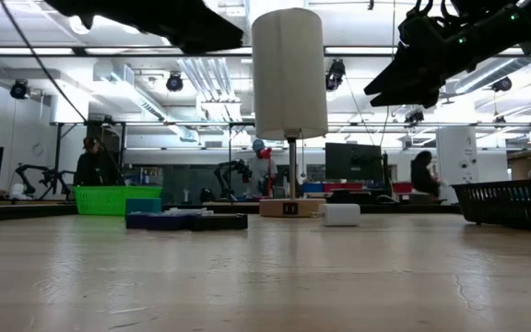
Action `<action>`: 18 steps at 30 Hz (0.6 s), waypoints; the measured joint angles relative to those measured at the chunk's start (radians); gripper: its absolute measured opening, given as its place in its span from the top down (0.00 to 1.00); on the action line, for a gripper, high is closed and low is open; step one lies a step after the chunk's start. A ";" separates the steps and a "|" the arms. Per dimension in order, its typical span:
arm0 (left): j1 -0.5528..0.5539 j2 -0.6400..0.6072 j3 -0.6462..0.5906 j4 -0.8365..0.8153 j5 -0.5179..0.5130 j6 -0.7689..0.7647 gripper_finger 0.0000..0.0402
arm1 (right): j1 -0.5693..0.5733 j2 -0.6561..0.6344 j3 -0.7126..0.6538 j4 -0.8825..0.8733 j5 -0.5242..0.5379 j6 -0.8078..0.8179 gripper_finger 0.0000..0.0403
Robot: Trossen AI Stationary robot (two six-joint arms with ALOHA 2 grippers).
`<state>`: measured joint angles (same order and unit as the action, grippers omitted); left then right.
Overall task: Pick & Place Office items
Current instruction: Put the white charger adapter into the black bin
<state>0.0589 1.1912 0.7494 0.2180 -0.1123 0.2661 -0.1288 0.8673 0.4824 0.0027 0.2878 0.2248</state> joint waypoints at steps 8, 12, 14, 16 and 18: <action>0.000 -0.133 -0.083 -0.006 0.000 0.000 0.30 | 0.000 0.000 0.000 0.001 0.000 0.002 0.35; 0.000 -0.162 -0.094 -0.009 0.000 0.000 0.30 | 0.000 0.000 0.000 0.013 0.000 0.002 0.34; 0.000 -0.172 -0.096 -0.008 0.000 -0.004 0.30 | 0.000 0.000 0.000 0.017 0.000 0.004 0.34; 0.000 -0.178 -0.101 -0.010 0.000 -0.004 0.30 | 0.000 0.000 0.000 0.038 0.000 0.004 0.34; 0.000 -0.179 -0.101 -0.009 0.000 -0.004 0.30 | 0.000 0.000 0.000 0.057 0.000 0.006 0.35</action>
<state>0.0586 1.0126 0.6483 0.2089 -0.1127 0.2619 -0.1291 0.8675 0.4824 0.0601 0.2878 0.2304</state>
